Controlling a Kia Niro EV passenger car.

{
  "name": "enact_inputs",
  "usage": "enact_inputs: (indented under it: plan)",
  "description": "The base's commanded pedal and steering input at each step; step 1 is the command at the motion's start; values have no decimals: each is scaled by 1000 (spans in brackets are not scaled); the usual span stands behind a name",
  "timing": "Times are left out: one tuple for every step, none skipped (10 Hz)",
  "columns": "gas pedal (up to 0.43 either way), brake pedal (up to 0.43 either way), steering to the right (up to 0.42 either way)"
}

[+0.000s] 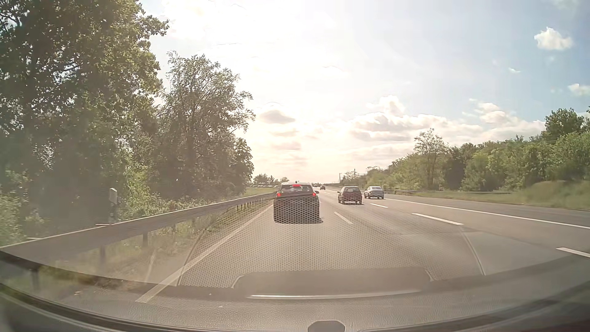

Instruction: Follow the waypoints while adhering to traffic rules and regulations

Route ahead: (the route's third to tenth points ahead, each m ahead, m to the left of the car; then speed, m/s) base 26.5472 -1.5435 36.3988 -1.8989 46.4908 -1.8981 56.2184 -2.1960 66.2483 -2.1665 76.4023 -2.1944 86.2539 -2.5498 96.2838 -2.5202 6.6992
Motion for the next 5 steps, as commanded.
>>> enact_inputs:
  plan:
    - [0,0,0]
    - [0,0,0]
    - [0,0,0]
    - [0,0,0]
    - [0,0,0]
